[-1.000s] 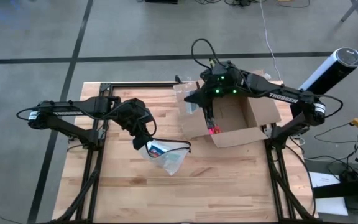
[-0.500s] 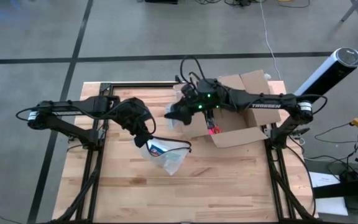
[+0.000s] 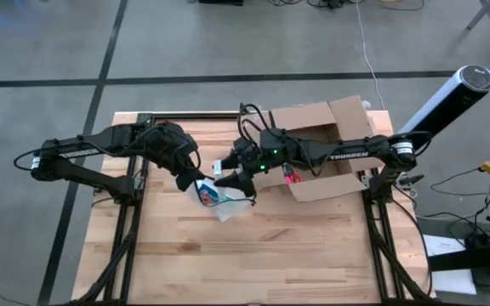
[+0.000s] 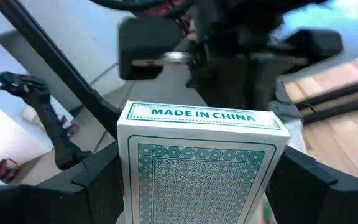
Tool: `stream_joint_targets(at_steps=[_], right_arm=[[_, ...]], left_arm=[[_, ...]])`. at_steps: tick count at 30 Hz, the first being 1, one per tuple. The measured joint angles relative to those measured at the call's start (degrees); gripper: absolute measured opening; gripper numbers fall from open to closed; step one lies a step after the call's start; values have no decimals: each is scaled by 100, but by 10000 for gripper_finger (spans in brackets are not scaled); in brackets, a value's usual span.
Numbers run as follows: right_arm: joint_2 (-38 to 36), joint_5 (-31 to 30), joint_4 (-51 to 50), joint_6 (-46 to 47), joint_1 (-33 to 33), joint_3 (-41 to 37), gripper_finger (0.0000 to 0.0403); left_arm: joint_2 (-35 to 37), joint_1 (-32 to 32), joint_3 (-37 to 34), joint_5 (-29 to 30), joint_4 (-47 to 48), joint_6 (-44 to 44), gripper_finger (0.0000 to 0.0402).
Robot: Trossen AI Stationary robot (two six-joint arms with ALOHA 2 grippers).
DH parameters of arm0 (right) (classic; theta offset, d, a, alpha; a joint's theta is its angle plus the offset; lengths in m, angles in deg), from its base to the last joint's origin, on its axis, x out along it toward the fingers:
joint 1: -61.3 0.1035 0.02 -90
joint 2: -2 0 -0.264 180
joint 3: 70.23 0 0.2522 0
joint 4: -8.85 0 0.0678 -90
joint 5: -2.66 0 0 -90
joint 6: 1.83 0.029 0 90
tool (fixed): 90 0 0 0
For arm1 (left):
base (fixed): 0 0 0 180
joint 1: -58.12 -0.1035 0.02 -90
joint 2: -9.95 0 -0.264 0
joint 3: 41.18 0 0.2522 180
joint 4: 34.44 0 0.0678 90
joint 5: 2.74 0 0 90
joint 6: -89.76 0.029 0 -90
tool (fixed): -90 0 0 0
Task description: Unpack boxes
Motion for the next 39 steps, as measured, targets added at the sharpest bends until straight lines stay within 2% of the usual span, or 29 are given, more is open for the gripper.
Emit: stream_joint_targets(at_steps=[7, 11, 18, 31, 34, 39], right_arm=[[357, 318, 323, 235, 50, -2, 287], [473, 298, 317, 238, 70, -2, 287], [533, -590, 148, -9, 70, 4, 287], [643, -1393, -703, -708, 57, 2, 293], [643, -1330, -627, -806, 55, 0, 320], [640, -826, -623, -804, 55, 28, 348]], left_arm=[[-17, 2, 0, -14, -36, -17, 0], [-11, 2, 0, -19, -52, -22, 0], [1, -1, 0, 8, -180, -51, 0], [53, 2, 0, -50, -498, -169, 0], [79, -1, 0, -52, -496, -173, 0], [72, -19, 0, -52, -498, -170, 0]])
